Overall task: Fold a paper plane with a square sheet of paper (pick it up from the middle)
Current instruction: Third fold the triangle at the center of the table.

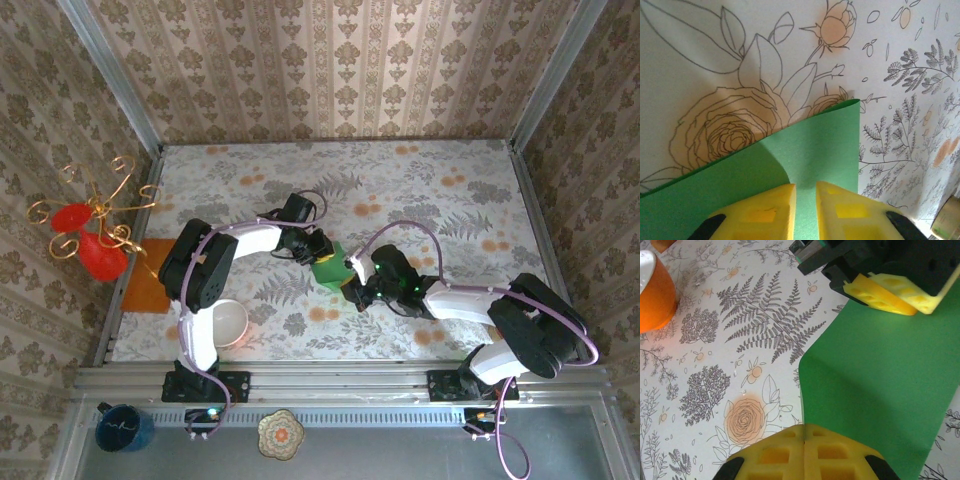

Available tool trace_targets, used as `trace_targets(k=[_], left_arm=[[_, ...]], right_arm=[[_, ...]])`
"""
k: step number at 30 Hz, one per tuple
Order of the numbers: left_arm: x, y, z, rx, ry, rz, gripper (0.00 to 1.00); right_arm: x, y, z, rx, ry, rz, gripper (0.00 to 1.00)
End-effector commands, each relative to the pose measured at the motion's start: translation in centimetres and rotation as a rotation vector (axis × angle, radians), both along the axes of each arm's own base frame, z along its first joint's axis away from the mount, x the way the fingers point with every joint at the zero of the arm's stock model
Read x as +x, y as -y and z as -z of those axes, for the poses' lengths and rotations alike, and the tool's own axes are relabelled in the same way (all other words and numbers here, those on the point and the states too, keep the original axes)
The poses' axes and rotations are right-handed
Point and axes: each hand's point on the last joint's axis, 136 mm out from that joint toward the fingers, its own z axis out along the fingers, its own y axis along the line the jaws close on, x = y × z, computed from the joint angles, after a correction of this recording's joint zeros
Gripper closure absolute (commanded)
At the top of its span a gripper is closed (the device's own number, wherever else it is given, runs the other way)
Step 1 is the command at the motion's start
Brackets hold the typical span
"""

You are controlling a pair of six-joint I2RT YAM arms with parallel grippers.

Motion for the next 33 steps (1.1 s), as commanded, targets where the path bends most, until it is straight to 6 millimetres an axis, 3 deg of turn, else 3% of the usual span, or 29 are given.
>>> trace_targets(k=[1,15,23,33], left_arm=[[-1.0,-1.1,2.2,0.081,-0.043,0.02,0.82],[-2.2,-1.9,4.2,0.118,-0.093,0.028,0.88],[-2.2,-1.7,4.2,0.119,-0.089,0.044,0.9],[-2.2,-1.4,4.1,0.118,-0.084,0.054,0.9]], right_arm=[[-0.1,0.1,0.1,0.013,-0.044,0.007,1.0],[1.9,0.4,0.8,-0.037,-0.079,0.073,1.0],[3.8,1.4,1.8,-0.103,-0.079,0.156,1.0],[4.3,2.3,3.2,-0.153,-0.096,0.211,1.0]])
